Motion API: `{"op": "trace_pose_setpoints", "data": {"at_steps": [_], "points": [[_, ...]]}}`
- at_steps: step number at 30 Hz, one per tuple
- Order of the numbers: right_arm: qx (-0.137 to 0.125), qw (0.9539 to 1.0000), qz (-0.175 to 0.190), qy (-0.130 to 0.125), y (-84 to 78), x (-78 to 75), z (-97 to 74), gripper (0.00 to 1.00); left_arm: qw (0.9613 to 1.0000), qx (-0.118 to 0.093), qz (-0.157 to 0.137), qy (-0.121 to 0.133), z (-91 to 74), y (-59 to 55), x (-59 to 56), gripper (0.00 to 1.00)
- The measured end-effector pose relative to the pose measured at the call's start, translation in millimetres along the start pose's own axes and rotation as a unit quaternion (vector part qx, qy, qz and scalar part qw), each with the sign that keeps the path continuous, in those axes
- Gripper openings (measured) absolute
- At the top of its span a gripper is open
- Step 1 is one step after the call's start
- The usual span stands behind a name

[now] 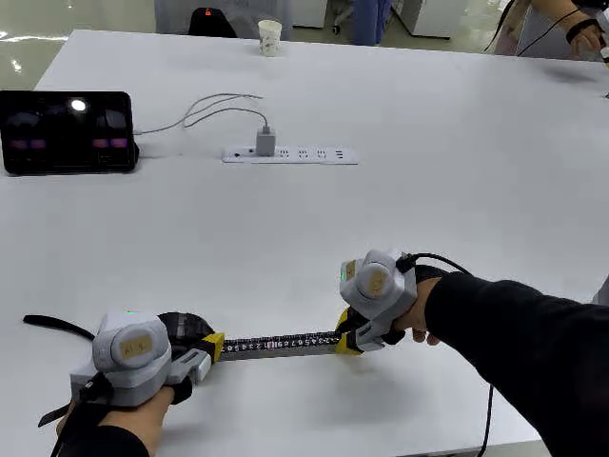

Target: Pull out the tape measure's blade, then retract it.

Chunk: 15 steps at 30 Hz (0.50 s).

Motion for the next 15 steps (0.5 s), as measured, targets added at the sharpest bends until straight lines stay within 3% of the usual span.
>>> {"op": "trace_pose_setpoints", "data": {"at_steps": [15], "points": [[0.000,1.0000,-0.001,0.002,4.2,0.8,2.5,0.11,1.0000,0.001,0.001,-0.002,-1.3,-0.7,-0.4,0.61]]}}
Point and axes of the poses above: the centre of the closed fingertips' face, and the gripper's own axes: z roughly forward along the fingers, x roughly to its left, y roughly out of its top, the point moved 10 cm from there along -z, roughly backward along the fingers, and after that the axes turned 5 degrees about z, right-handed, at the moved point
